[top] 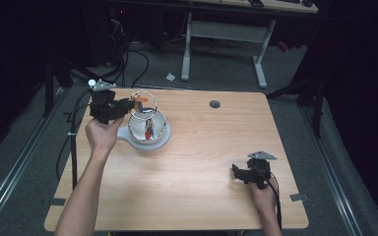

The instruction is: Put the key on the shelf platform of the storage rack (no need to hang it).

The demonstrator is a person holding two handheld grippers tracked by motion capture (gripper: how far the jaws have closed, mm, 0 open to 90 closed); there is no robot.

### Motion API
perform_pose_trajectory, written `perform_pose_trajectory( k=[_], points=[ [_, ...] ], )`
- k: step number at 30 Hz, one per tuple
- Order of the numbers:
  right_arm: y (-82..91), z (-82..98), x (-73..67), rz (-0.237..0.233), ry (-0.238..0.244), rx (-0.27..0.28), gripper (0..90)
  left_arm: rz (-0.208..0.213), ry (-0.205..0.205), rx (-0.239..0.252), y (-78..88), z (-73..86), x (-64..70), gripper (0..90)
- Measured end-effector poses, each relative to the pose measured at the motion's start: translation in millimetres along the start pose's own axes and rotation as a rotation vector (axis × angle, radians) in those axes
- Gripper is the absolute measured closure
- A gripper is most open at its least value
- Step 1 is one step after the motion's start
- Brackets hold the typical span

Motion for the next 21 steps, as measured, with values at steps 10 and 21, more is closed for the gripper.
perform_pose_trajectory(
  k=[10, 21],
  points=[
    [0.0, 0.0, -0.1, 0.000, -0.001, 0.001, 15.2, -0.030, 0.006, -0.018, -12.4, 3.4, -6.5, 73.5],
    [0.0, 0.0, 0.0, 0.000, 0.000, 0.000, 15.2, -0.028, -0.009, -0.048, -25.5, 7.1, -0.1, 73.3]
  ],
)
Point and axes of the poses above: each handheld gripper's, and its own axes: y roughly backward along the jaws, z roughly out of its underside, x roughly to its right, the point moved 5 cm from there along -y, roughly forward along the jaws, and after that the axes turned 15 degrees about -y, right-handed, at the moved point
